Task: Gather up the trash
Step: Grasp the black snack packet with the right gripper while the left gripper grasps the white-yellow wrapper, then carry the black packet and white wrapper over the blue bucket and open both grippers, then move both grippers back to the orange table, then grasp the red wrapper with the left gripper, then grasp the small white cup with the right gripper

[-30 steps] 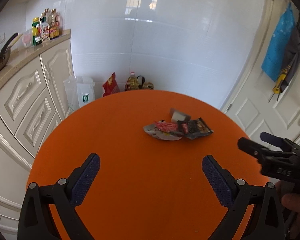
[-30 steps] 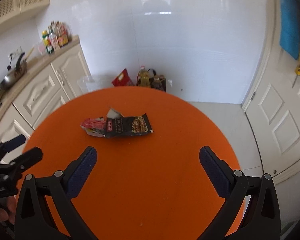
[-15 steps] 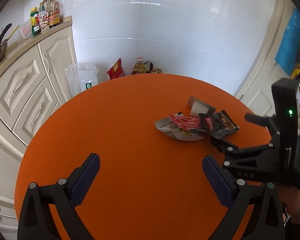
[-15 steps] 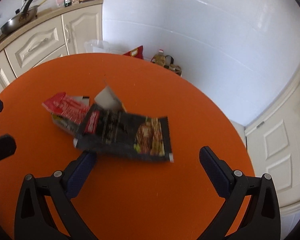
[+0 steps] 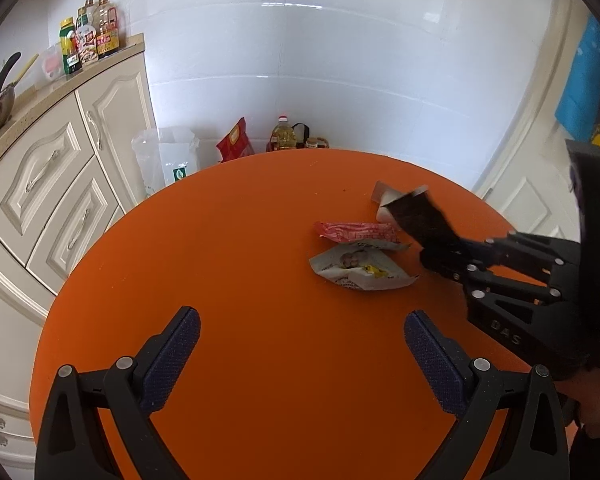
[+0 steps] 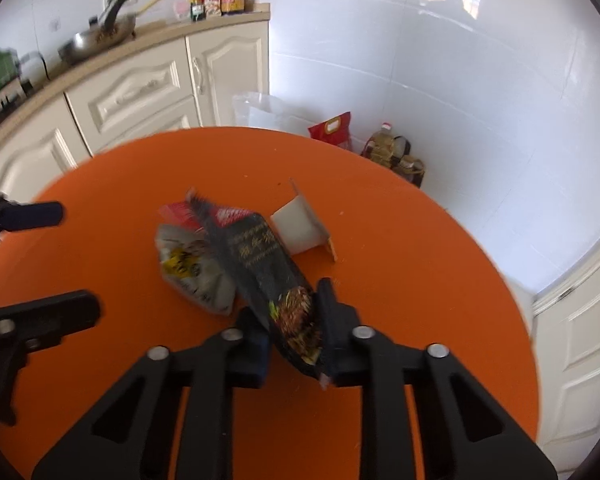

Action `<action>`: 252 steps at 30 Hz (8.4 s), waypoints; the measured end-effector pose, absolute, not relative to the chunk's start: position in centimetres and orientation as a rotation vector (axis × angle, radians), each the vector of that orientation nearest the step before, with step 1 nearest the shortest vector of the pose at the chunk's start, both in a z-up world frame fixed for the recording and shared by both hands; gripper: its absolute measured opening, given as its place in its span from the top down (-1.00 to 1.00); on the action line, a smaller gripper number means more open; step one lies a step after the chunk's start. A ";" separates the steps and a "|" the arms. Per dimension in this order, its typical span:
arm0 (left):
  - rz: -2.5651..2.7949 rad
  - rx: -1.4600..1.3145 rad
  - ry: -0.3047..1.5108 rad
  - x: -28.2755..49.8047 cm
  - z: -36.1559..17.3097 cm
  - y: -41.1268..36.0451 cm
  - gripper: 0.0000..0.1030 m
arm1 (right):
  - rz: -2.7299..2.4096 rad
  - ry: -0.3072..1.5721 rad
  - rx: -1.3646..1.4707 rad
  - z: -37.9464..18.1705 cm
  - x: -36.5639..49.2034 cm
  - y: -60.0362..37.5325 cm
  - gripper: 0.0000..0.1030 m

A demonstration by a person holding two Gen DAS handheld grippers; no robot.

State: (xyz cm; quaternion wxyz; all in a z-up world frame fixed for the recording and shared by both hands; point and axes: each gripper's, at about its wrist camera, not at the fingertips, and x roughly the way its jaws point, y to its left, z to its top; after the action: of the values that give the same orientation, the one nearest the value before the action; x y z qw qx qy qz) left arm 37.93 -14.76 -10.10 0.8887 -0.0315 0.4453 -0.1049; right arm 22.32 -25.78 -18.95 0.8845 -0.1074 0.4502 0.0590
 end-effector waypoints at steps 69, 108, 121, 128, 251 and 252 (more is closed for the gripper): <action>-0.525 -0.050 0.735 37.1 -15.4 -16.0 0.20 | -0.024 0.707 0.158 -9.3 2.2 -27.9 0.90; -1.088 0.415 1.190 33.7 -34.4 -50.2 -0.10 | -0.626 0.846 0.618 -22.8 -25.3 -58.1 0.80; -0.950 0.469 1.211 34.0 -35.2 -52.8 -0.78 | -0.790 0.795 0.756 -24.8 -28.6 -59.8 -1.00; -0.928 0.424 1.072 29.6 -27.0 -48.8 -0.81 | -0.810 0.715 0.703 -20.2 -28.1 -57.3 -1.00; -0.166 -0.103 0.855 69.0 -15.3 -19.9 0.69 | -0.213 0.956 -0.034 -20.5 29.9 -22.7 -0.66; -0.161 -0.106 0.856 70.8 -15.5 -20.3 0.69 | -0.214 0.943 -0.055 -20.6 30.0 -22.5 -0.56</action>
State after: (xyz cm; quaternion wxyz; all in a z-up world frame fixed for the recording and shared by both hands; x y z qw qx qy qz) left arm 70.83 -20.30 -15.48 0.9053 -0.0514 0.4143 -0.0781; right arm 30.04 -22.49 -20.58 0.8850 -0.0266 0.4533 -0.1029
